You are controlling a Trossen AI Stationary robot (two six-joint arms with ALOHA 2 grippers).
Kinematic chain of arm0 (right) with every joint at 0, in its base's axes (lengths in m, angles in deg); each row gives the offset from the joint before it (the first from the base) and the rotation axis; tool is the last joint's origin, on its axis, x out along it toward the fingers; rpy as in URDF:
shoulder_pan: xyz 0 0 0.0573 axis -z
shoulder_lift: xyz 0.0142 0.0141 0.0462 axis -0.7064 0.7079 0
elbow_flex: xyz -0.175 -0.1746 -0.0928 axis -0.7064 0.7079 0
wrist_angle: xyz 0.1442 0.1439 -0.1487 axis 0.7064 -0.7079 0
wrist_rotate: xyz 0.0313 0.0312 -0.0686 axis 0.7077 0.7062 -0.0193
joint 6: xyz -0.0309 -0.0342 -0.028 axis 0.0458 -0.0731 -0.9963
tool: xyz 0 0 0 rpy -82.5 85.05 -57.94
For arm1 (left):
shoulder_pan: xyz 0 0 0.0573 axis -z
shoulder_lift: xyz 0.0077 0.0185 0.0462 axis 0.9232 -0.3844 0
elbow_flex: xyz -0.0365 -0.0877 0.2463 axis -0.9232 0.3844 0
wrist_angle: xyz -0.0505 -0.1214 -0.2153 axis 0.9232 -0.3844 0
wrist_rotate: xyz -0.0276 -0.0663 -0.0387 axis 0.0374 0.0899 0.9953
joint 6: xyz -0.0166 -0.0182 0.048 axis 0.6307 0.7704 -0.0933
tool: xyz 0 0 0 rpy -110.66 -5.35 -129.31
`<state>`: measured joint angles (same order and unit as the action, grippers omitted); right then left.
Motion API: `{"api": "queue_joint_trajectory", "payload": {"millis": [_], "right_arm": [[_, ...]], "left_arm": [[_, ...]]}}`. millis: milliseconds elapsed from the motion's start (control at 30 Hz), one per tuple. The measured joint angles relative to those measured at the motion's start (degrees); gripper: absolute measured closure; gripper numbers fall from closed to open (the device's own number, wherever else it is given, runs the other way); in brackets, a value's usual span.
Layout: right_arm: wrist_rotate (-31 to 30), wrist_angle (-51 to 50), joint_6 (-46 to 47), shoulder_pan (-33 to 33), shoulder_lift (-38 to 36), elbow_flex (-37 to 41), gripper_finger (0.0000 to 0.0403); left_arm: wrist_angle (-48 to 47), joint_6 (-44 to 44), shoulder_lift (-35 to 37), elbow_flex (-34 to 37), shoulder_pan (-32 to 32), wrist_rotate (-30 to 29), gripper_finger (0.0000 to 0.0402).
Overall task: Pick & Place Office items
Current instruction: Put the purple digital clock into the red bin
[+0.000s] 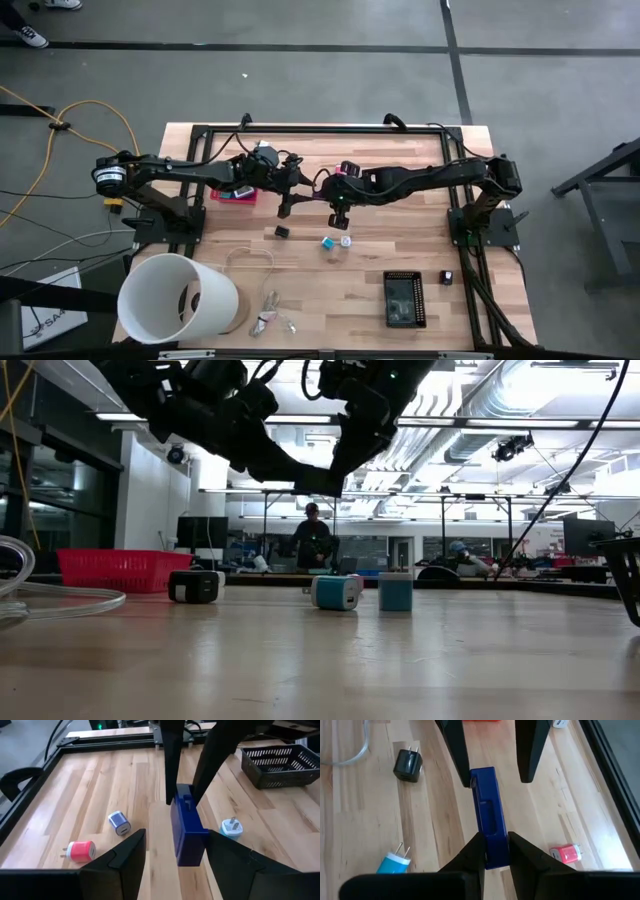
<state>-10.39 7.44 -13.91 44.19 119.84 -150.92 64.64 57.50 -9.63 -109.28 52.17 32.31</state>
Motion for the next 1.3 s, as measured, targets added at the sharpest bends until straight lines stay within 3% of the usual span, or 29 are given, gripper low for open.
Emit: {"api": "queue_joint_trajectory", "payload": {"millis": [633, 1300], "right_arm": [[0.02, 0.2, -0.26, 0.0, 0.02, 0.0, 0.0347], [-0.09, 0.2, -0.26, 0.02, 0.02, 0.0, 0.0347]], "left_arm": [[-0.03, 1.27, 0.0, 0.0, 0.05, -0.22, 0.0211], [-0.03, 1.2, 0.0, 0.02, 0.09, -0.06, 0.028]]}}
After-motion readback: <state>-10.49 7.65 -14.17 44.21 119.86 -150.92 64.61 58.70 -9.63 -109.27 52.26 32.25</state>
